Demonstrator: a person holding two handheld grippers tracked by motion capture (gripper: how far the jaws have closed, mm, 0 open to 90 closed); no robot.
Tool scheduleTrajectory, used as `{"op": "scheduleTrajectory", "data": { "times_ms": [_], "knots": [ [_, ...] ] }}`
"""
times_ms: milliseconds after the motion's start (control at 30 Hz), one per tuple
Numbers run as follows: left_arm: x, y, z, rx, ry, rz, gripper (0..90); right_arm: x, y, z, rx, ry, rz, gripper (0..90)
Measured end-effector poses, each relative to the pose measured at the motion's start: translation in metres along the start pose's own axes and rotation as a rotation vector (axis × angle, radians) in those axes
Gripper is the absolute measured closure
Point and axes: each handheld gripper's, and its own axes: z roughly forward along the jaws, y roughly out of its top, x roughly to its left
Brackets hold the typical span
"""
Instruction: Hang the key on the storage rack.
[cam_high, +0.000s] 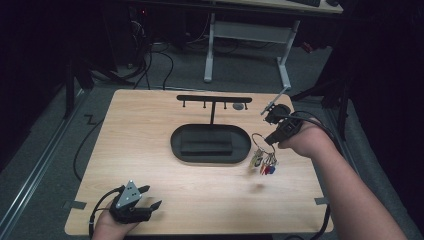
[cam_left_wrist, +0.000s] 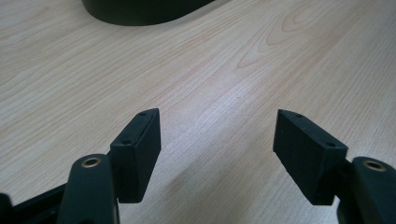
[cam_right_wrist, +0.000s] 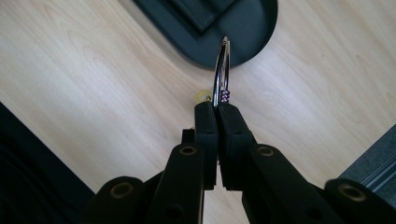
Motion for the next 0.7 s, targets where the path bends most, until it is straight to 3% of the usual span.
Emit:
{"op": "scheduleTrajectory", "data": {
  "times_ms": [233, 700],
  "knots": [
    [-0.002, -0.003, -0.003, 0.024, 0.012, 0.018, 32.8, -0.009, 0.019, -0.004, -0.029, -0.006, -0.004, 88.0],
    [-0.001, -0.009, -0.010, 0.023, 0.032, -0.002, 33.1, -0.026, 0.049, -0.007, -0.058, -0.006, 0.017, 88.0]
  ]
}}
